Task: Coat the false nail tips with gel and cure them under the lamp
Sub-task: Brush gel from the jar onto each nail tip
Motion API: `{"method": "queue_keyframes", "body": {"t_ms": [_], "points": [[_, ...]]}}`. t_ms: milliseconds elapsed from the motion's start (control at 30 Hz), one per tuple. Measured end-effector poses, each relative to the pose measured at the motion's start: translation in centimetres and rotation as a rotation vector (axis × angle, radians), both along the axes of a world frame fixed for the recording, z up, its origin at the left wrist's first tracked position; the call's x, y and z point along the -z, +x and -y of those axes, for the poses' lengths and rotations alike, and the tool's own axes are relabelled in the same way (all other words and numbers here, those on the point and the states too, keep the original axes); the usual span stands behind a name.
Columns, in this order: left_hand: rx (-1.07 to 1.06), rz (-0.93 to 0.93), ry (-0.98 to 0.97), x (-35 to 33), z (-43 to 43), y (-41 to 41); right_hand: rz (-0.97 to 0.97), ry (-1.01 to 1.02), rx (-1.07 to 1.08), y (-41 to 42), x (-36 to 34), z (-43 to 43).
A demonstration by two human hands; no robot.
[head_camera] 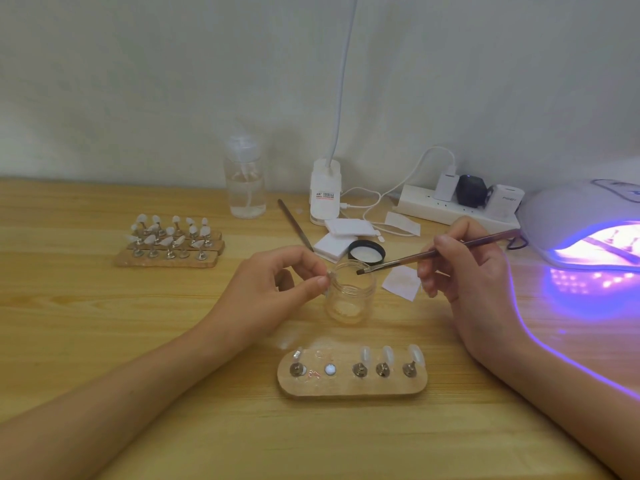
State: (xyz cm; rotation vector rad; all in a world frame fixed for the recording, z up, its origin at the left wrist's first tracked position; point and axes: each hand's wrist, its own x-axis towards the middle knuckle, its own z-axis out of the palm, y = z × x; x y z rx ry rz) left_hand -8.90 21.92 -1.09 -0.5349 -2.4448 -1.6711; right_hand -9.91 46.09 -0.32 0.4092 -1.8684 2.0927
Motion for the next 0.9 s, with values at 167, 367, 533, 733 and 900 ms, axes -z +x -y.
{"method": "queue_keyframes", "body": {"t_ms": [167,367,533,733,900], "points": [[0.0,-0.005,-0.003,0.1,0.1,-0.1,0.011,-0.034,0.071,-0.2,-0.1,-0.7],[0.004,-0.003,0.006,0.1,0.1,0.0,-0.021,-0.103,0.017,-0.4,-0.2,-1.0],[0.006,0.002,0.005,0.1,0.0,0.0,-0.124,-0.049,-0.123,-0.6,-0.2,-1.0],[0.014,-0.002,0.005,0.1,0.0,0.1,-0.16,-0.008,-0.157,-1.0,-0.1,-1.5],[0.027,-0.008,-0.003,0.1,0.1,0.0,-0.15,-0.023,-0.131,-1.3,-0.1,-2.0]]}}
